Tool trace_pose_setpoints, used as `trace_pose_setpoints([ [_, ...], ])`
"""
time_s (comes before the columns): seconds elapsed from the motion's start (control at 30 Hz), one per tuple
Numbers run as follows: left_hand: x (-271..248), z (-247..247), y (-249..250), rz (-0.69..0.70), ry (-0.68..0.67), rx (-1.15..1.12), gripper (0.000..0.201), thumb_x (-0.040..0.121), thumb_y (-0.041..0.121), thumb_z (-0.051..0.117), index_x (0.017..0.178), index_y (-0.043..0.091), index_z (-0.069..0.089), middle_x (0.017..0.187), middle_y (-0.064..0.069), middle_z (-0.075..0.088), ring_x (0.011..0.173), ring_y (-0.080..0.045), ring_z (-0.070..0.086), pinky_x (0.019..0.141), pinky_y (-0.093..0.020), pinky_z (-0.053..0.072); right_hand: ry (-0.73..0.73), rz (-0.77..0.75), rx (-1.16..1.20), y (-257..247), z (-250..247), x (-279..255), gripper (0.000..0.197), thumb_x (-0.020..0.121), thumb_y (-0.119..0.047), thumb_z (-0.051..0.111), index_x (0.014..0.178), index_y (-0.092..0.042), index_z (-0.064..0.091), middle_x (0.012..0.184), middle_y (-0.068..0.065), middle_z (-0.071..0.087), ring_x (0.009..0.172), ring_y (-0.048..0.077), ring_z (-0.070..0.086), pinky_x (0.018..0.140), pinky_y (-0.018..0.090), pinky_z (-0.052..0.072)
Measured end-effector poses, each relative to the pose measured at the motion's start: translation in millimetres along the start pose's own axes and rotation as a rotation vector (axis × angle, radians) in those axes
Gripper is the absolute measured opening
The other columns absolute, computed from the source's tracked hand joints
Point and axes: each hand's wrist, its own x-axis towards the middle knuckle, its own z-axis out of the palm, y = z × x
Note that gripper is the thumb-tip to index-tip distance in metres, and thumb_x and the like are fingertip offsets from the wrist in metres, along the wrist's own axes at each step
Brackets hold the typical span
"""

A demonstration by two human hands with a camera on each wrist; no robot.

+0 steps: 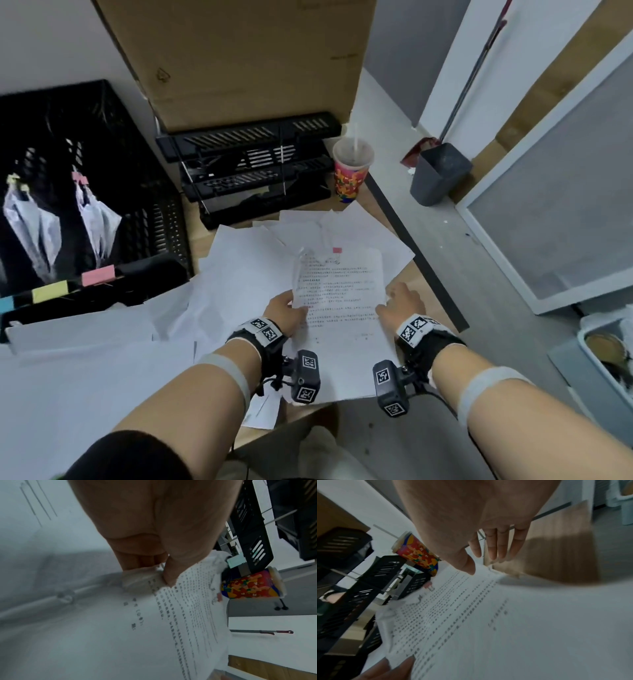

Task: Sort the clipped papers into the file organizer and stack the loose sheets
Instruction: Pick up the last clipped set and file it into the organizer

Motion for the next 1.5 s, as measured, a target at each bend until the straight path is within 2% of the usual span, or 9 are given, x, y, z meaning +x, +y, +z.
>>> trace_pose_setpoints([
  [0.1,-8,-28,3,0.032,0.038,-0.059,0.026,0.091,0.018,0.061,0.116,0.025,0.068,0.105,-0.008,0.076,0.079,-0.024,0.067,0.078,-0.033,0.056,-0.039,-0.084,0.127,-32,-1,3,0.051,0.077,-0.026,0.059,0.125,-0.017,0.047,0.117,0.005,0.059,0.107,0.029,0.06,0.093,0.039,0.052],
  [0.2,-17,-70,-6,0.022,0.117,-0.159,0.026,0.082,0.021,0.064,0.107,0.025,0.071,0.105,-0.008,0.077,0.094,-0.033,0.072,0.089,-0.05,0.058,-0.164,-0.205,0.176,-75,13,1,0.039,0.083,-0.019,0.059,0.121,-0.015,0.05,0.114,0.002,0.065,0.103,0.024,0.062,0.092,0.034,0.051],
  [0.3,-35,-121,-22,0.003,0.207,-0.234,0.026,0.078,0.016,0.068,0.103,0.022,0.071,0.107,-0.009,0.076,0.096,-0.03,0.071,0.086,-0.043,0.059,-0.241,-0.355,0.121,-124,35,-10,0.032,0.085,-0.011,0.055,0.117,-0.013,0.058,0.11,-0.003,0.064,0.098,0.018,0.06,0.088,0.028,0.049],
  [0.43,-48,-191,-73,-0.06,0.315,-0.323,0.046,0.051,0.023,0.073,0.097,0.025,0.071,0.106,-0.007,0.077,0.101,-0.033,0.072,0.092,-0.055,0.057,-0.325,-0.471,0.037,-180,79,-38,0.033,0.085,-0.012,0.057,0.117,-0.014,0.062,0.114,0.001,0.068,0.1,0.021,0.064,0.088,0.027,0.051],
  [0.63,-119,-265,-96,-0.099,0.422,-0.443,0.018,0.092,0.009,0.063,0.109,0.004,0.062,0.104,-0.019,0.074,0.096,-0.037,0.072,0.087,-0.053,0.059,-0.408,-0.522,0.001,-228,147,-91,0.029,0.081,-0.02,0.061,0.11,-0.018,0.067,0.106,0.0,0.072,0.099,0.023,0.067,0.091,0.033,0.054],
  [1.13,-137,-373,-171,-0.083,0.226,-0.374,0.024,0.094,0.005,0.063,0.117,0.009,0.066,0.112,-0.017,0.074,0.103,-0.037,0.071,0.086,-0.049,0.06,-0.349,-0.431,0.08,-275,246,-167,0.028,0.082,-0.01,0.053,0.108,-0.013,0.066,0.107,0.008,0.072,0.097,0.026,0.066,0.091,0.039,0.055],
  [1.37,-134,-376,-142,0.034,0.035,-0.304,0.018,0.095,0.005,0.061,0.111,0.011,0.066,0.112,-0.017,0.074,0.103,-0.035,0.072,0.09,-0.053,0.058,0.158,-0.465,0.002,-297,227,-197,0.042,0.075,-0.02,0.07,0.11,-0.016,0.047,0.107,0.008,0.053,0.103,0.029,0.055,0.09,0.038,0.048],
  [1.43,-134,-371,-126,0.088,-0.003,-0.286,0.02,0.095,0.003,0.059,0.112,0.012,0.065,0.113,-0.016,0.073,0.103,-0.034,0.072,0.089,-0.054,0.058,-0.019,-0.541,-0.096,-307,216,-216,0.034,0.073,-0.037,0.073,0.084,-0.022,0.044,0.084,-0.001,0.053,0.077,0.019,0.055,0.078,0.038,0.051],
  [1.5,-132,-364,-107,0.176,-0.031,-0.242,0.022,0.094,0.0,0.058,0.109,0.013,0.066,0.109,-0.016,0.074,0.098,-0.032,0.073,0.085,-0.051,0.06,-0.284,-0.564,-0.214,-315,212,-240,0.054,0.064,-0.06,0.074,0.084,-0.022,0.042,0.077,-0.003,0.056,0.062,0.017,0.055,0.062,0.036,0.055],
])
